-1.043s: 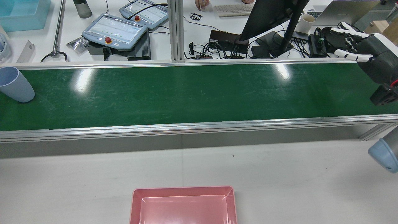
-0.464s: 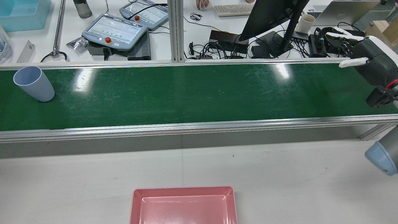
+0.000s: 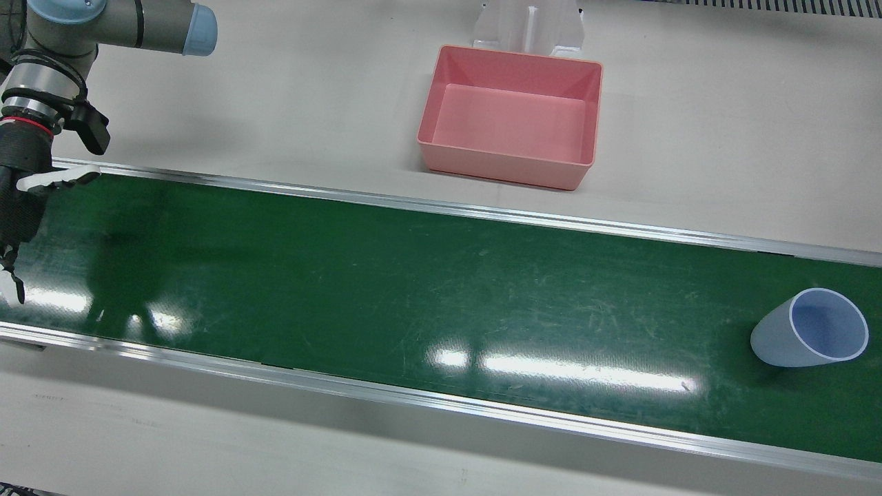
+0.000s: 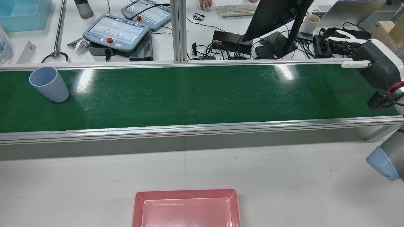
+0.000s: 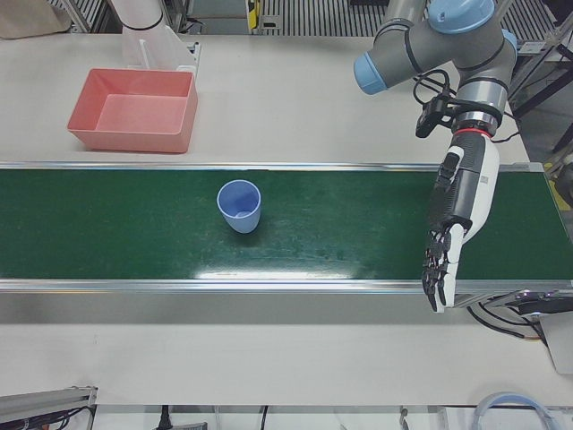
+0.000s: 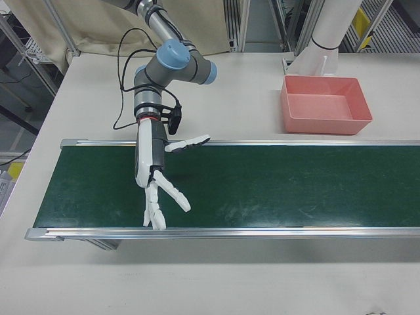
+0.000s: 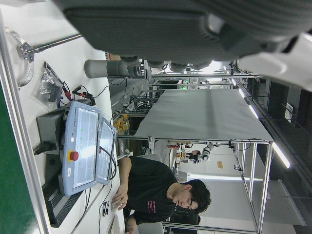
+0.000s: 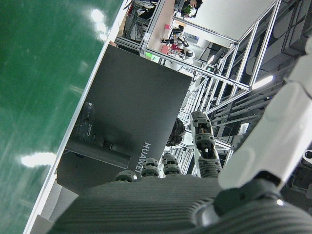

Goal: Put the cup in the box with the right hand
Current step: 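Lower the open right hand toward the conveyor ahead of the blue cup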

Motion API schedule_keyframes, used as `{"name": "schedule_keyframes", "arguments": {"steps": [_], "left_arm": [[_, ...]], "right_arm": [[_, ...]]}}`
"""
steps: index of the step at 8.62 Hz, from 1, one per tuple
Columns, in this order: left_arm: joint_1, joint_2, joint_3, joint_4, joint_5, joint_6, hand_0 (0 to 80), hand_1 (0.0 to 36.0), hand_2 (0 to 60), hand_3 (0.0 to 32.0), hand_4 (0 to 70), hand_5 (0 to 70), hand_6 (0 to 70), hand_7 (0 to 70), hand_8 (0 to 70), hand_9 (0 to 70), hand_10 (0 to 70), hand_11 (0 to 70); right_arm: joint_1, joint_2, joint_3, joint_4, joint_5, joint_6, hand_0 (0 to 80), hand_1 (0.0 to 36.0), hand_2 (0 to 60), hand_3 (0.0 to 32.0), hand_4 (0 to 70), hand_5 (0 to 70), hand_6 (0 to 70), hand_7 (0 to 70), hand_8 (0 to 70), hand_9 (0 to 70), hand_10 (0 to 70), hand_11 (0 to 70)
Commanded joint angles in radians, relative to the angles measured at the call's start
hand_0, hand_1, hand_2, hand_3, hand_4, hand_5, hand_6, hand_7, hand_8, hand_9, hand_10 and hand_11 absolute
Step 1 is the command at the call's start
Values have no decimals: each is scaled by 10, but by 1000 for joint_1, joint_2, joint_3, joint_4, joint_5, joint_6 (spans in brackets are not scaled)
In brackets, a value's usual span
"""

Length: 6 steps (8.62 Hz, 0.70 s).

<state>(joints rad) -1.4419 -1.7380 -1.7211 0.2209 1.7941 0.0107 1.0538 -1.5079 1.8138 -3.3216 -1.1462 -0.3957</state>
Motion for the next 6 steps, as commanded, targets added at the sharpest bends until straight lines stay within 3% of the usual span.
{"name": "schedule_keyframes", "arguments": {"steps": [1,2,4,5,6], "left_arm": [[0,0,0,0,-1,0,0,0,0,0,0,0,0,0,0,0,0,0],[0,0,-2,0,-1,0,0,0,0,0,0,0,0,0,0,0,0,0],[0,0,0,0,-1,0,0,0,0,0,0,0,0,0,0,0,0,0],[0,0,0,-2,-1,0,0,0,0,0,0,0,0,0,0,0,0,0],[0,0,0,0,-1,0,0,0,0,0,0,0,0,0,0,0,0,0]], "right_arm": [[-44,29,-38,-1,42,63,423,16,26,8,104,17,32,146,24,75,8,18],[-44,29,-36,-2,42,64,432,0,0,0,175,11,36,181,19,75,1,7],[-43,29,-21,-7,39,67,423,0,0,0,231,6,41,213,21,85,0,0],[-43,26,-12,-12,37,61,346,33,86,0,178,6,41,214,21,85,0,0],[-44,21,-13,-13,36,61,368,29,77,0,196,6,39,207,15,75,0,0]]}}
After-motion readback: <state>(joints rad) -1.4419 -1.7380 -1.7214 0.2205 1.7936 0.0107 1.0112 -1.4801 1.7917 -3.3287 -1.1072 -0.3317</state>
